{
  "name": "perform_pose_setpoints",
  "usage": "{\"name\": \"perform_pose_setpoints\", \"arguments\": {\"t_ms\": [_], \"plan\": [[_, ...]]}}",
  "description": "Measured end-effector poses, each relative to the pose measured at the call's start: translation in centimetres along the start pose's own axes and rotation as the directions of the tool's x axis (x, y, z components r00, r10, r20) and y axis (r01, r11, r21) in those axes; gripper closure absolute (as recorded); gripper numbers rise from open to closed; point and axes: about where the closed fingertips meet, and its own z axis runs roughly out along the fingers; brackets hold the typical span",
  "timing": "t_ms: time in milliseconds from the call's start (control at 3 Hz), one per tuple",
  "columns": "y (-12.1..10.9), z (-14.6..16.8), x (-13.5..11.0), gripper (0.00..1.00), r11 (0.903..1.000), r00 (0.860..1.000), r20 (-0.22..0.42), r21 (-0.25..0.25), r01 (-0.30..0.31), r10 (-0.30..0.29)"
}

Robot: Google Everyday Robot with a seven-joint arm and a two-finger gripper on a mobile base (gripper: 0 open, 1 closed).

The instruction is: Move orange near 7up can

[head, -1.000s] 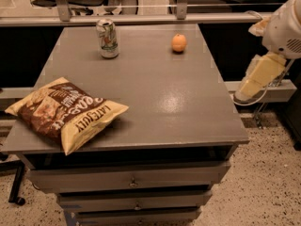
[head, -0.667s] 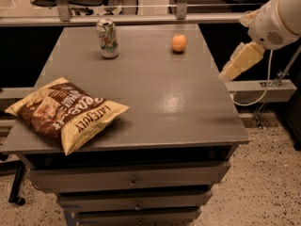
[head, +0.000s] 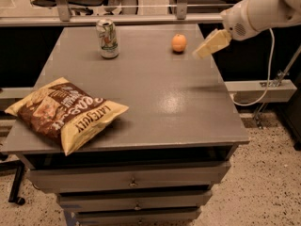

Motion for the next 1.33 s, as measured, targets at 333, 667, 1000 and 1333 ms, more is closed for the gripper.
{"name": "perform_pose_setpoints", "arguments": {"t_ms": [333, 667, 1000, 1333], "plan": [[-2.2, 4.6, -0.5, 0.00, 0.9983, 0.997, 0.045, -0.009, -0.058, 0.058], [-3.0, 8.6, -0.8, 0.00, 0.9922, 0.990, 0.079, -0.042, -0.118, 0.121], [-3.0, 11.8, -1.4, 0.00, 0.9848, 0.981, 0.111, -0.080, -0.154, 0.162], [-3.1, 13.6, -1.3, 0.00, 0.9780, 0.973, 0.123, -0.102, -0.182, 0.194]]}}
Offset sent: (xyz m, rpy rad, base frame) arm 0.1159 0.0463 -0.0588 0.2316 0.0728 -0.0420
